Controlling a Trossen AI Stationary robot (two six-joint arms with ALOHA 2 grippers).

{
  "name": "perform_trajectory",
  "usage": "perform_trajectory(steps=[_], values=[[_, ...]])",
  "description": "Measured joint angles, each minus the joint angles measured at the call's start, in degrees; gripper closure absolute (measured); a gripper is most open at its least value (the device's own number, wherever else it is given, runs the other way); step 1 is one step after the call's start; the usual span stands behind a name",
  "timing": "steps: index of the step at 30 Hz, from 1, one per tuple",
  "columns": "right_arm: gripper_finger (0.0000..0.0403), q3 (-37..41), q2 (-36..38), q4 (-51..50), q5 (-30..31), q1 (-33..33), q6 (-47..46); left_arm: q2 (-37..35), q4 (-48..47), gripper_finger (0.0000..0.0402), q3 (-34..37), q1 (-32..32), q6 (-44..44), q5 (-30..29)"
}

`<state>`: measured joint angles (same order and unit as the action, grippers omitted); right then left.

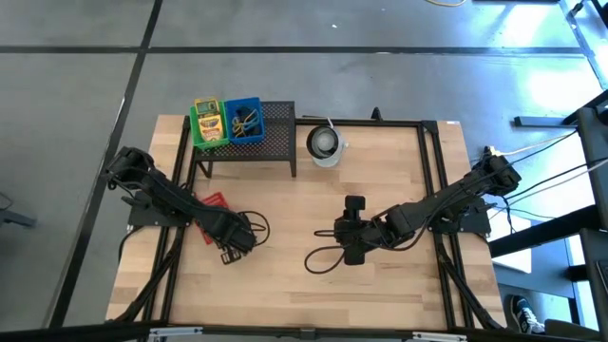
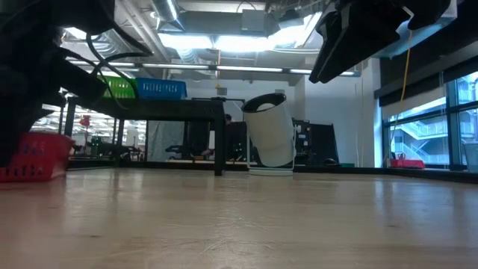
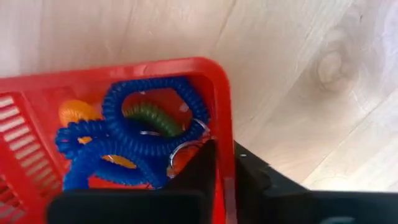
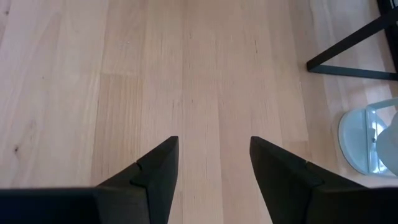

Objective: Pick & Place Office Desk Supplies
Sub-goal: Put the red bin with spring keychains on the shelf

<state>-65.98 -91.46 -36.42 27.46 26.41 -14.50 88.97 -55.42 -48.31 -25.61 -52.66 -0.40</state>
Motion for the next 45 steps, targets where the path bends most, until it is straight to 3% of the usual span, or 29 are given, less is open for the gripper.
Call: perform_trajectory(steps=[2, 10, 16, 20, 27, 37, 45], values=[[0.0201, 0.00, 0.00, 0.00, 0.00, 0.00, 0.00, 0.00, -0.02, 0.0392, 0.00, 0.00, 0.56, -0.01], [0.0202, 0.01, 0.00, 0.00, 0.00, 0.02, 0.00, 0.00, 1.85, 0.0399, -2.03, -0.12, 0.36, 0.17], [0.0202, 0.00, 0.00, -0.29, -0.55, 0.04, -1.57, 0.00, 1.54, 0.0399, -8.02, -1.68, 10.67, -1.38], [0.0202, 0.01, 0.00, -1.16, -2.69, 0.09, -1.61, 0.00, 1.61, 0.0400, -12.27, -3.30, 19.83, -6.27], [0.0202, 0.00, 0.61, -2.48, -2.84, 0.09, -2.10, 0.00, 1.52, 0.0399, -20.52, -3.07, 27.80, -17.70], [0.0202, 0.02, 4.20, -5.58, -2.50, 0.45, -6.08, 0.00, 1.44, 0.0399, -31.71, 6.99, 36.35, -18.92], [0.0202, 0.02, 4.83, -5.67, -1.33, 1.42, -6.08, 0.00, 1.33, 0.0398, -40.27, 18.37, 49.85, -23.69]])
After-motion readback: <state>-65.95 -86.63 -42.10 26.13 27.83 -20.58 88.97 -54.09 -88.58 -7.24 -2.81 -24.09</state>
